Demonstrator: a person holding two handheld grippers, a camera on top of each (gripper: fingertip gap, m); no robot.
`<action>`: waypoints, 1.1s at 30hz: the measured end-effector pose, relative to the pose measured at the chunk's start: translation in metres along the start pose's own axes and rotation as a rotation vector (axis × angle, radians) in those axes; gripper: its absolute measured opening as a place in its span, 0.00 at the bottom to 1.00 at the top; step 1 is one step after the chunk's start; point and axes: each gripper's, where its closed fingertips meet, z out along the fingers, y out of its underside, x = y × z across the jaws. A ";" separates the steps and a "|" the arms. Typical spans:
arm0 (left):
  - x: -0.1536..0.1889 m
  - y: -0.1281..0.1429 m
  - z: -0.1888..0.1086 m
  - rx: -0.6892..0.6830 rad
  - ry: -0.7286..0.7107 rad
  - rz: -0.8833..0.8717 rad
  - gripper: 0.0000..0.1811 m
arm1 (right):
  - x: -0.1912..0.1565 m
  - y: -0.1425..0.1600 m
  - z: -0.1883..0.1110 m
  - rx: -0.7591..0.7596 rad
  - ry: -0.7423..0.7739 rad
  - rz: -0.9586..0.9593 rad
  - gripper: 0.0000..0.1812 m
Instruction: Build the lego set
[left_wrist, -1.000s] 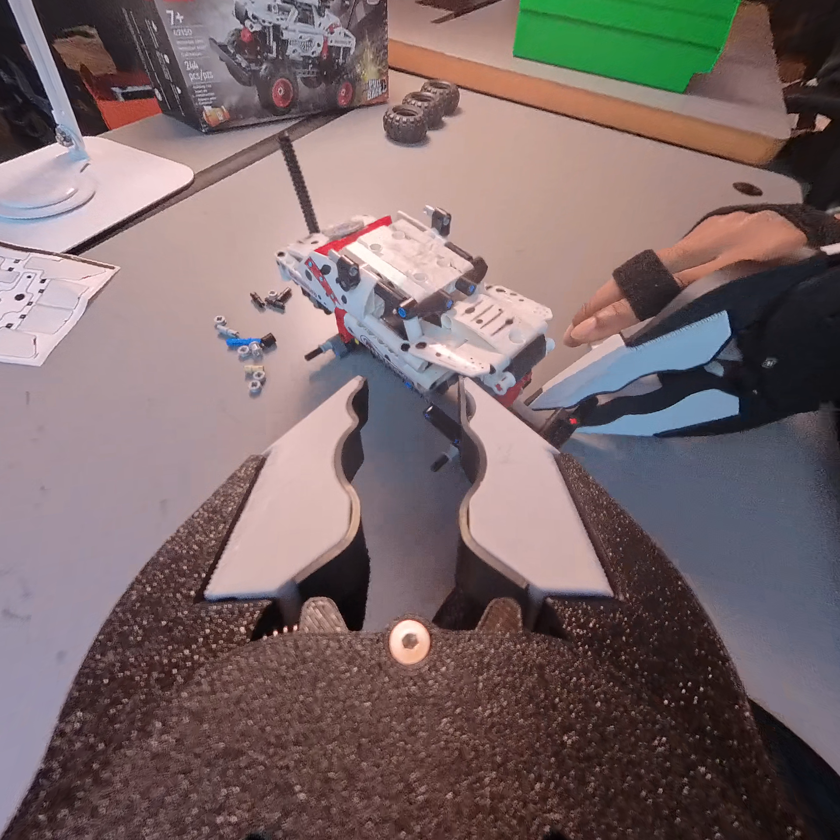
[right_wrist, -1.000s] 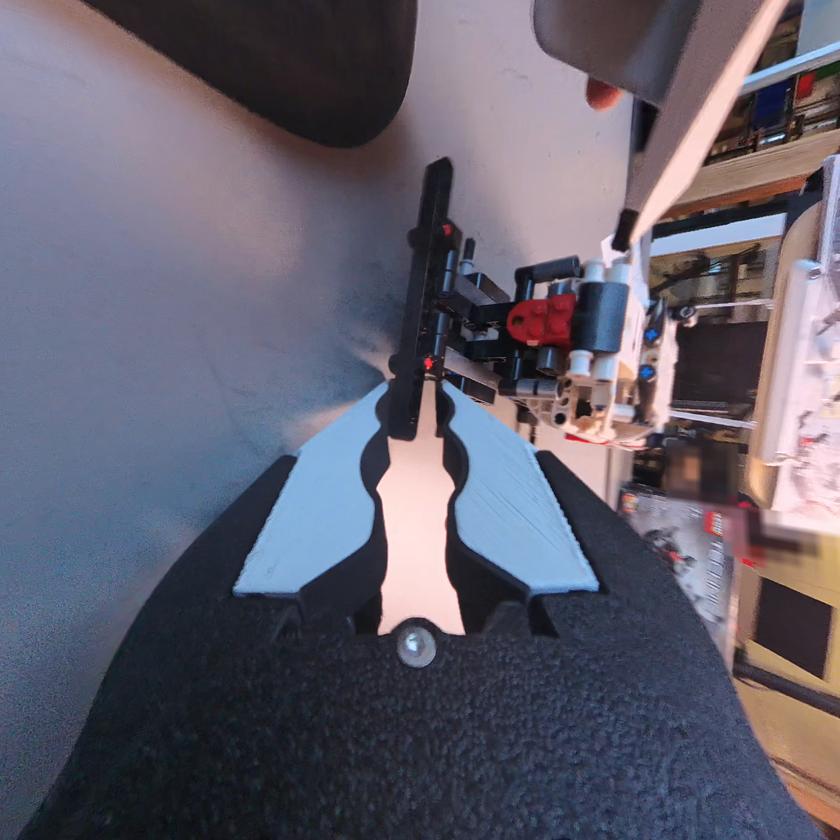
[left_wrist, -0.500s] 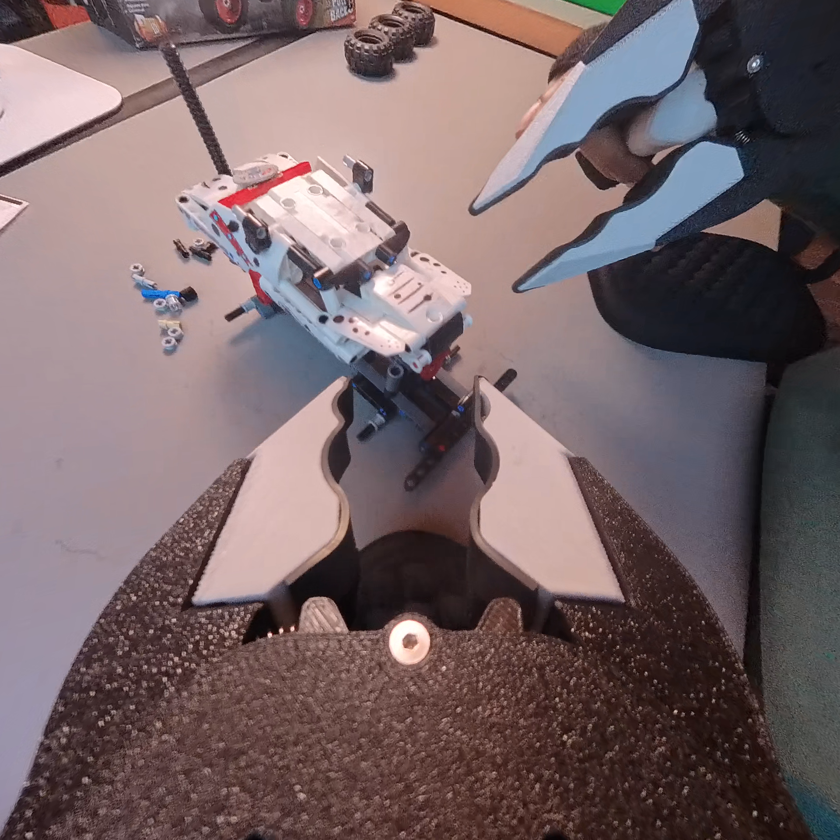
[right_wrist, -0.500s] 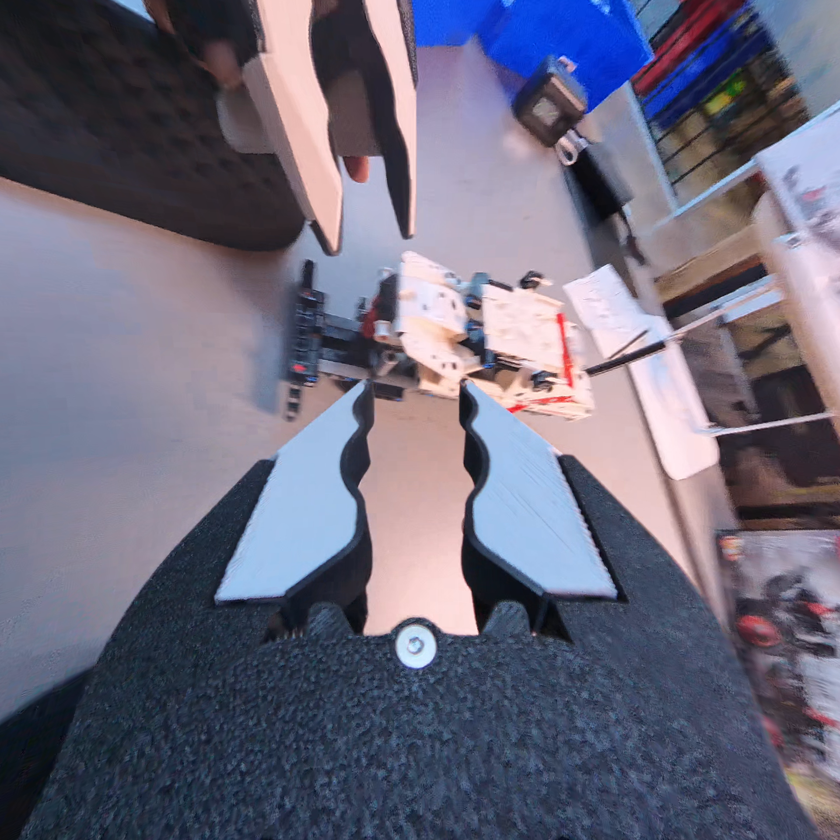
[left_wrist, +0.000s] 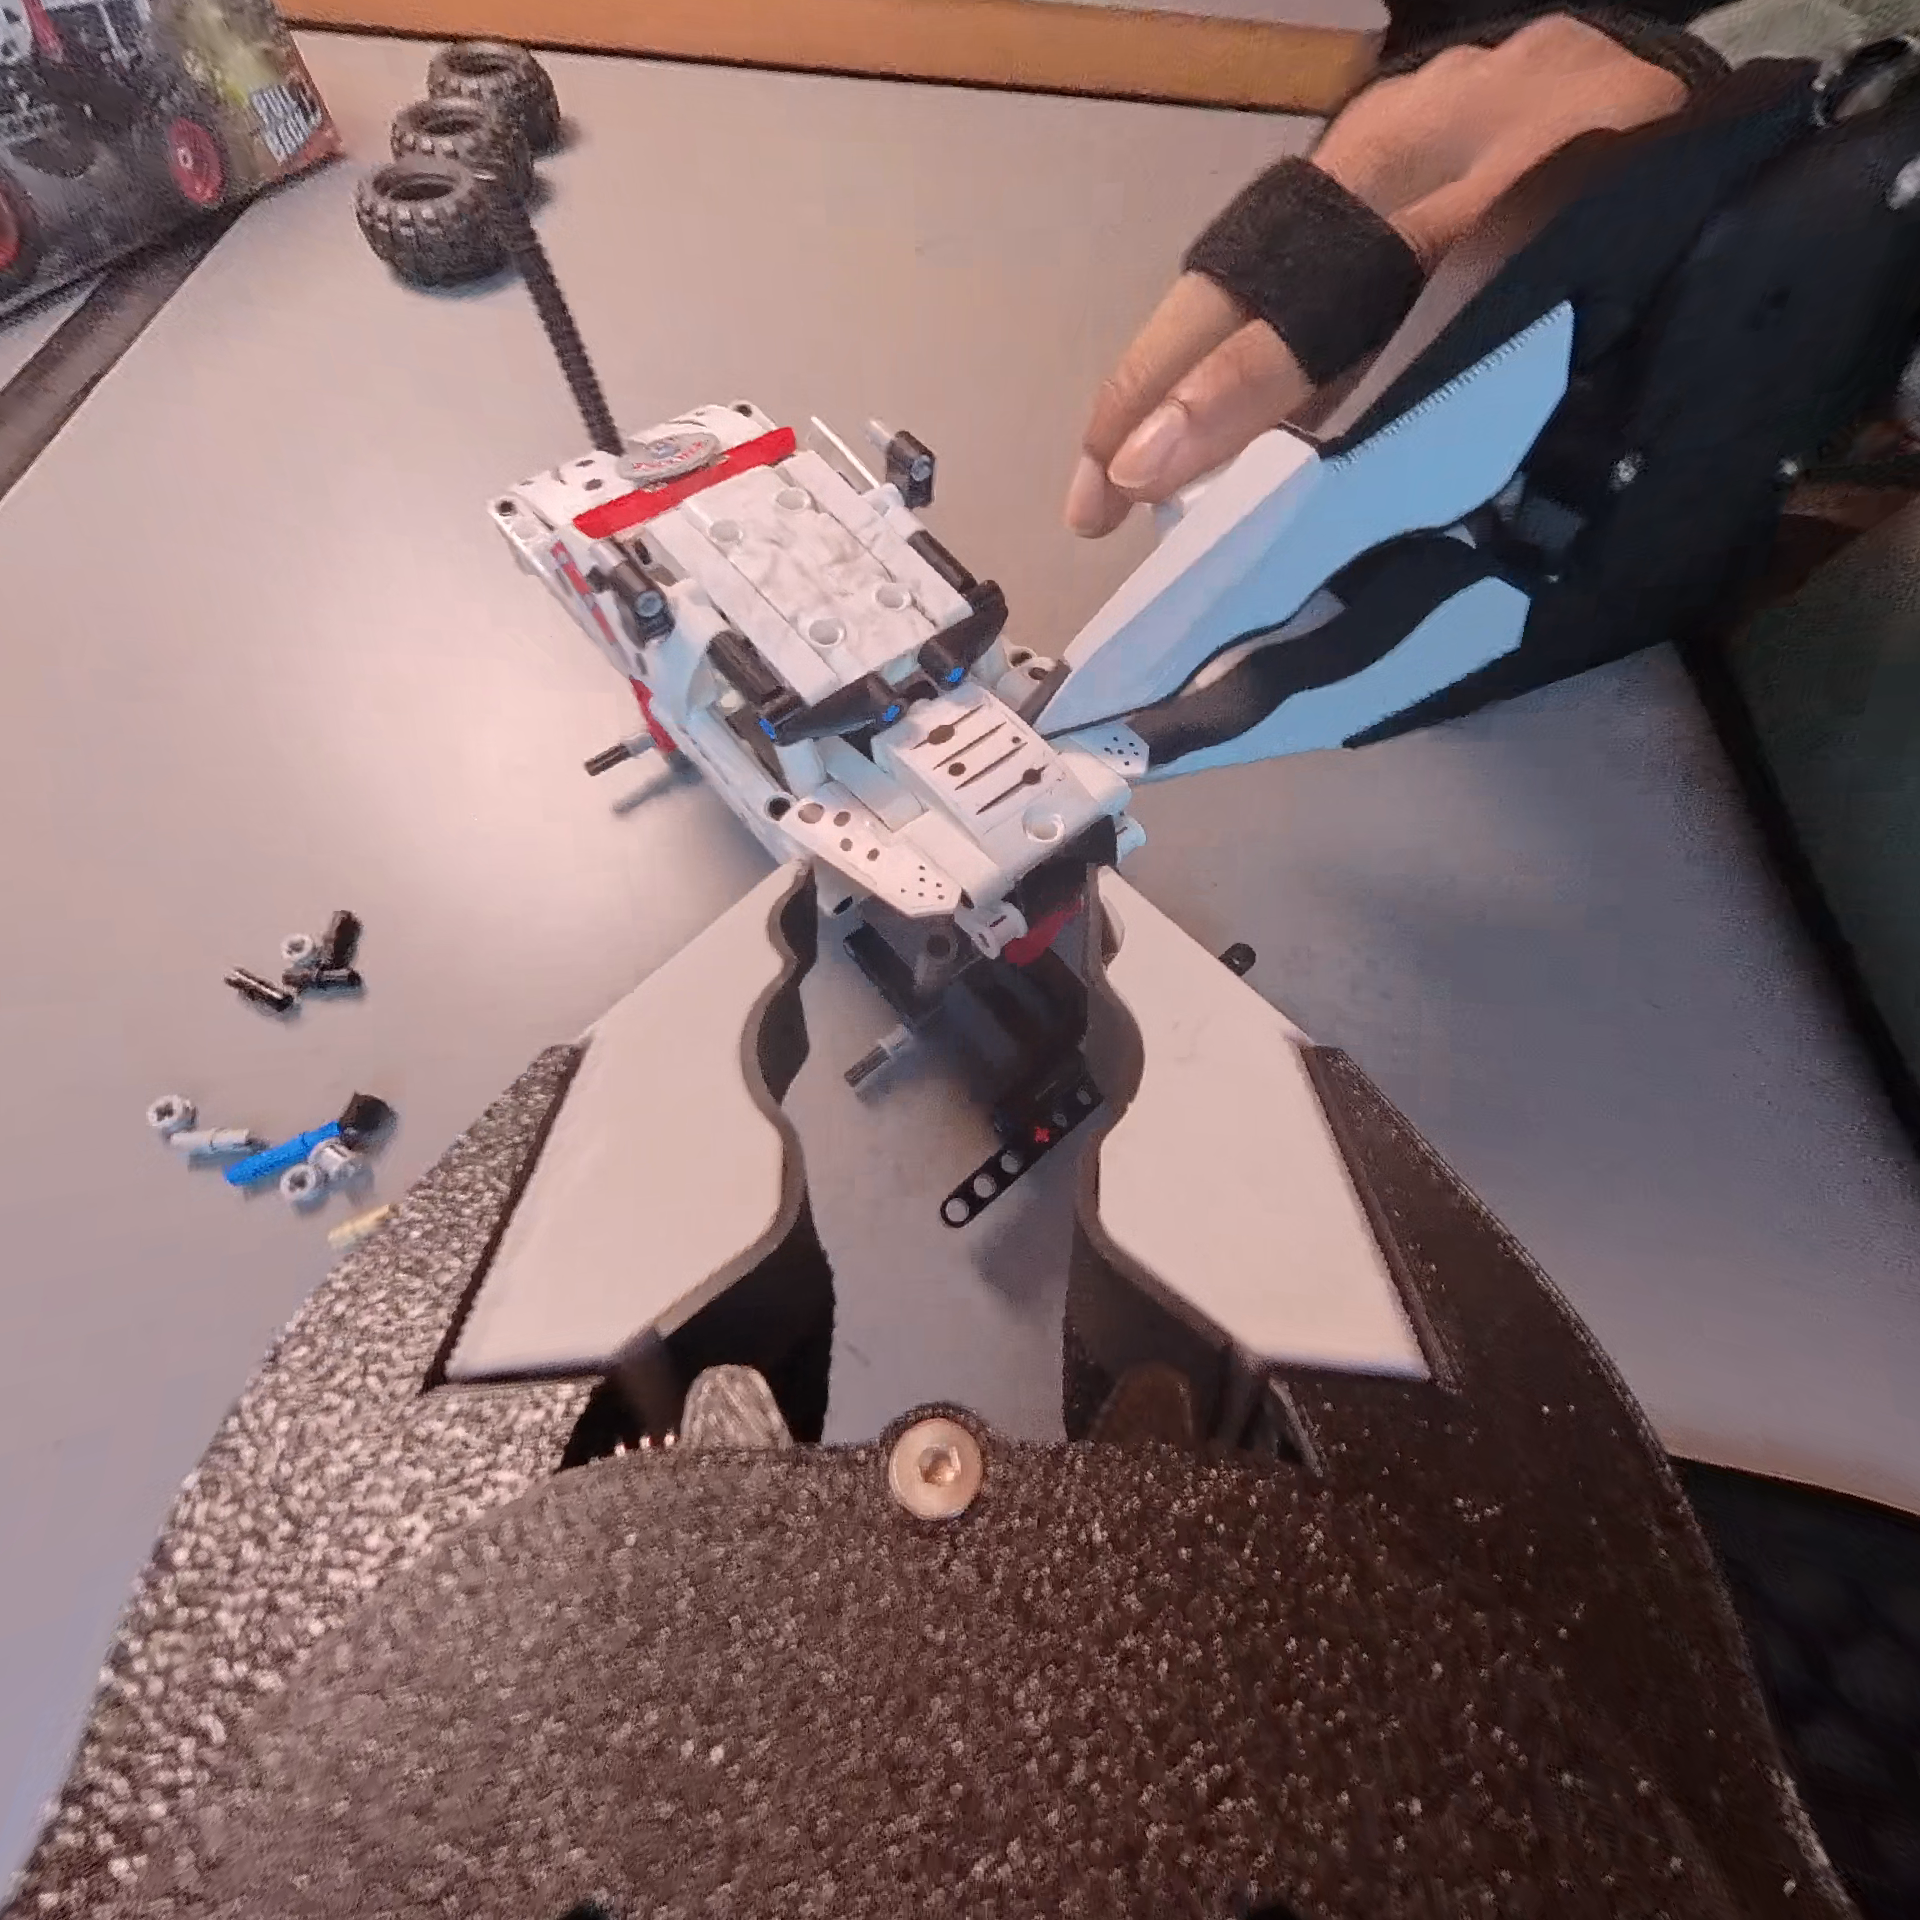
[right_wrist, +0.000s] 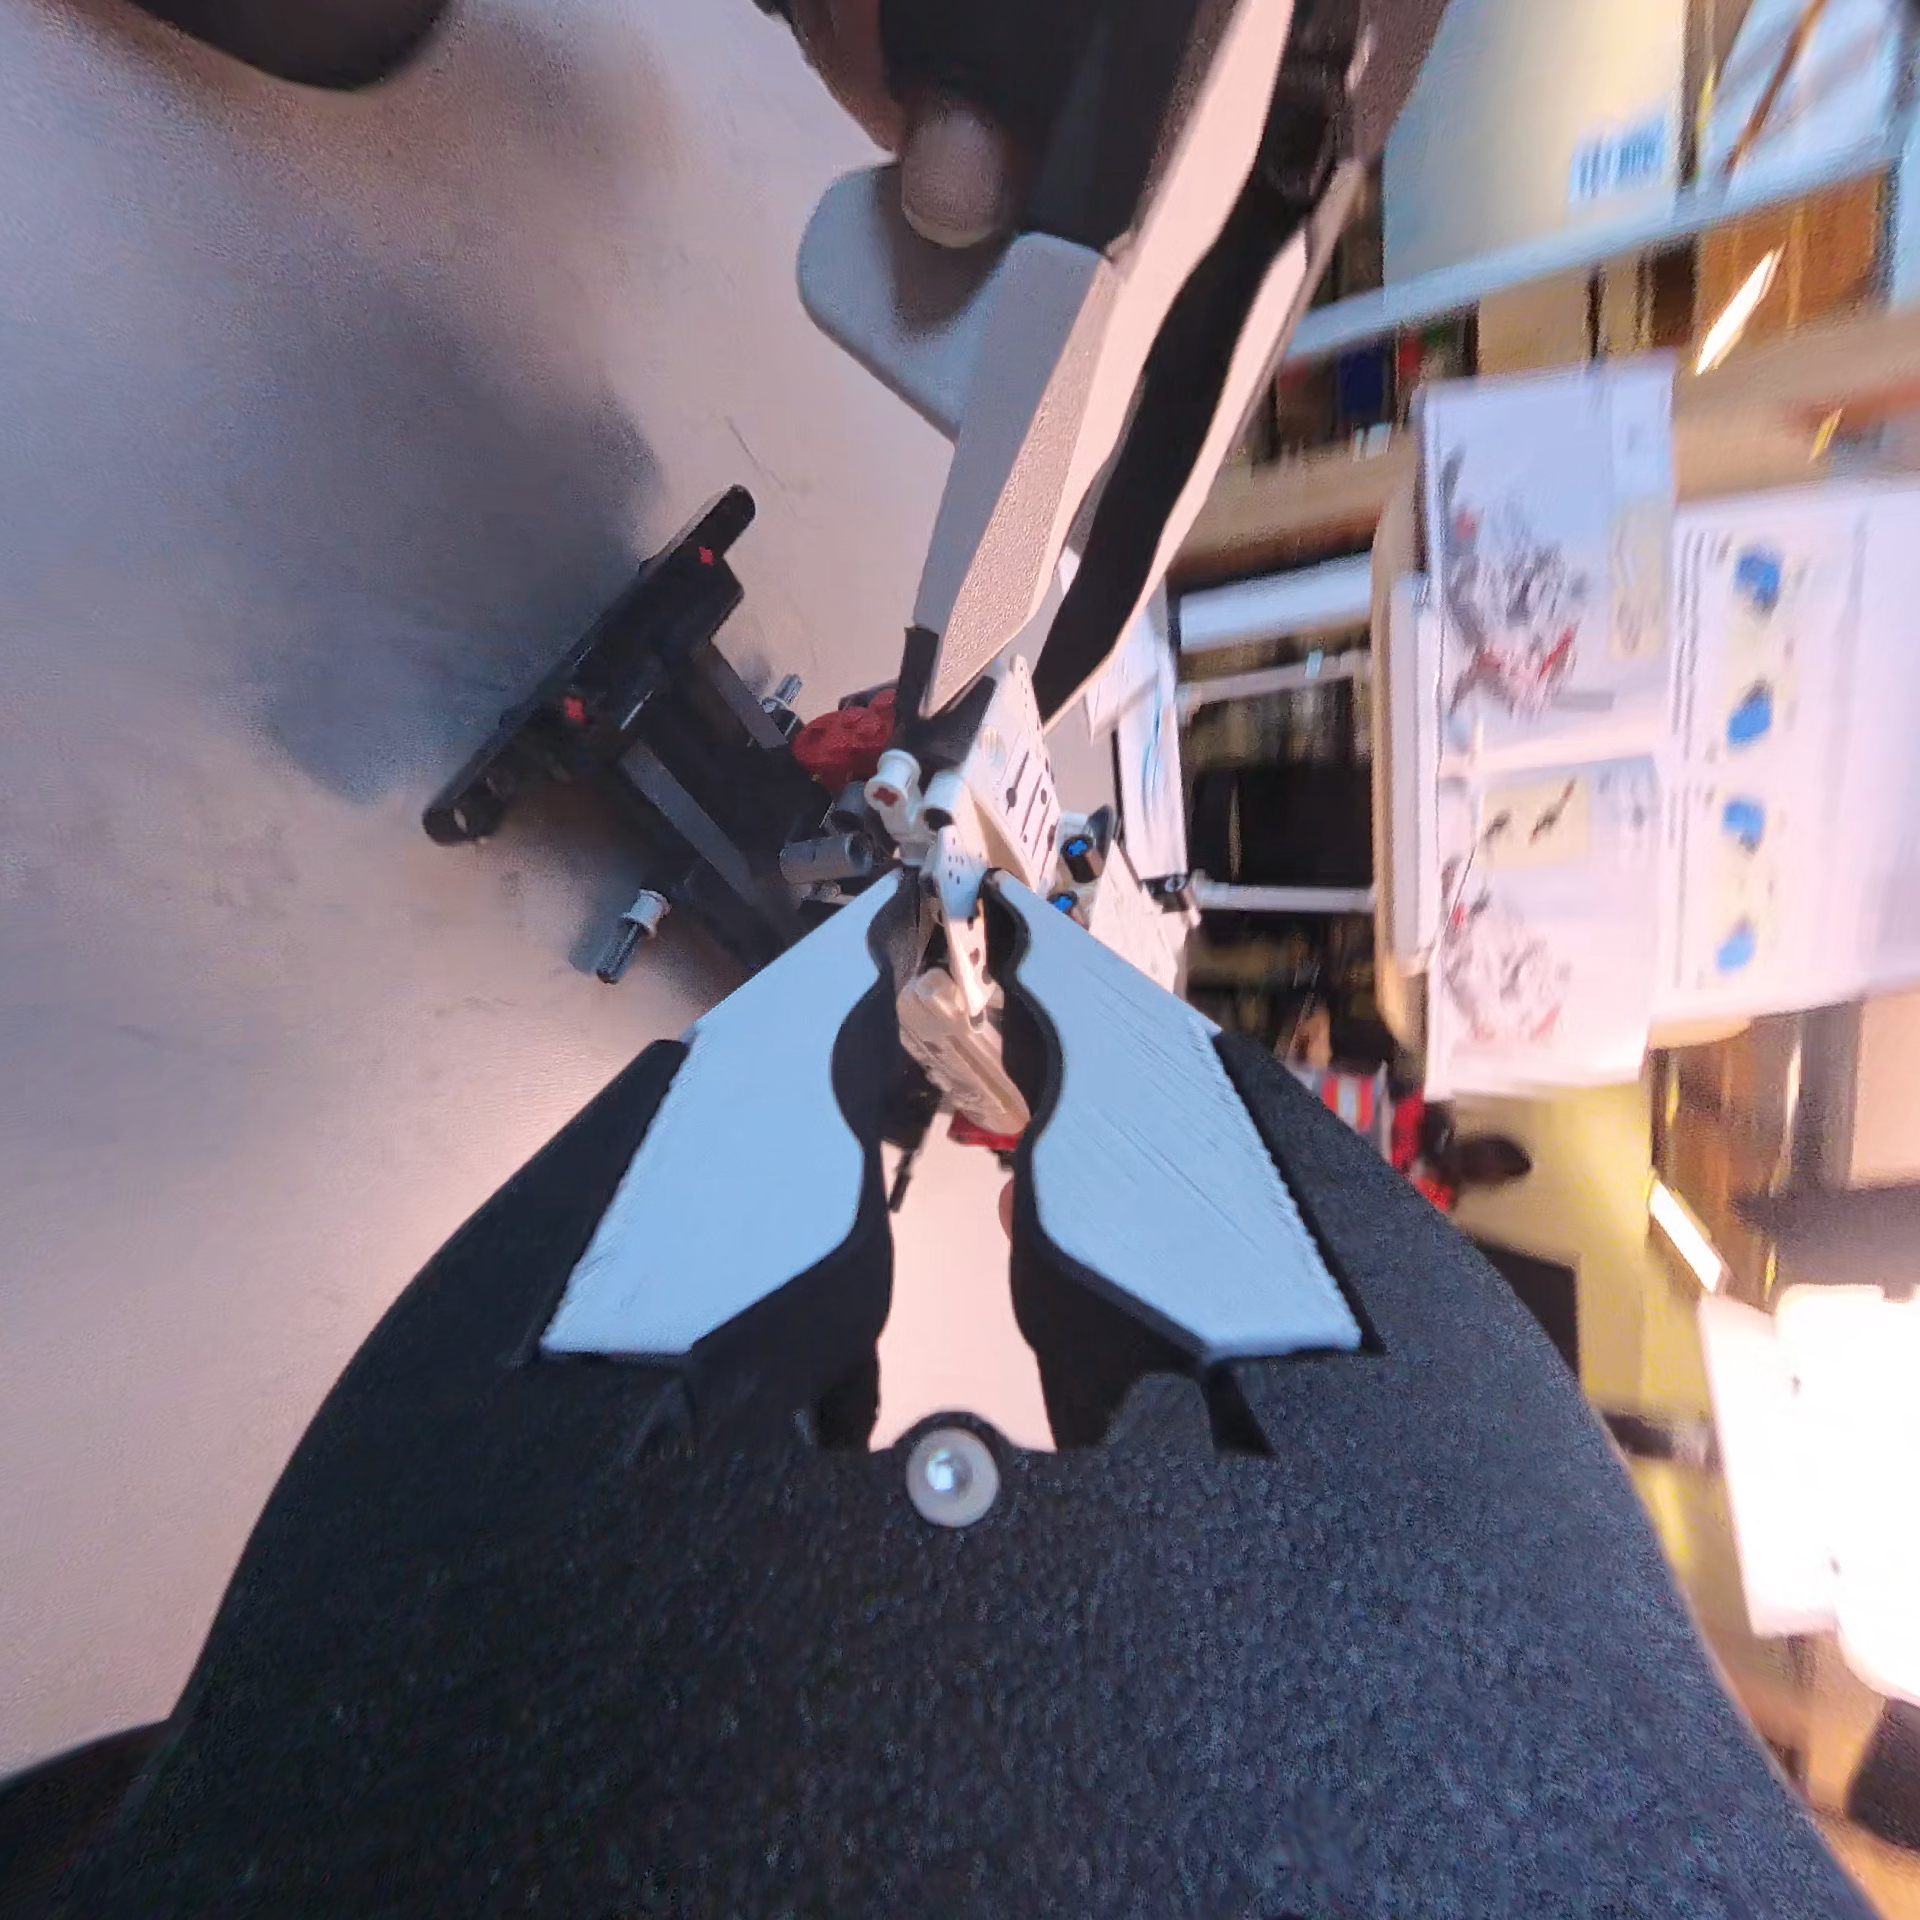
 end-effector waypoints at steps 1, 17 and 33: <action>-0.007 -0.002 0.001 0.021 -0.010 0.000 0.30 | 0.000 0.003 -0.001 -0.078 0.005 0.068 0.06; -0.008 0.006 -0.023 0.115 -0.263 -0.060 0.41 | 0.032 -0.058 -0.011 0.281 -0.380 0.686 0.20; -0.040 -0.036 -0.051 0.337 -0.175 -0.100 0.33 | 0.193 0.079 0.033 0.382 -0.051 0.998 0.21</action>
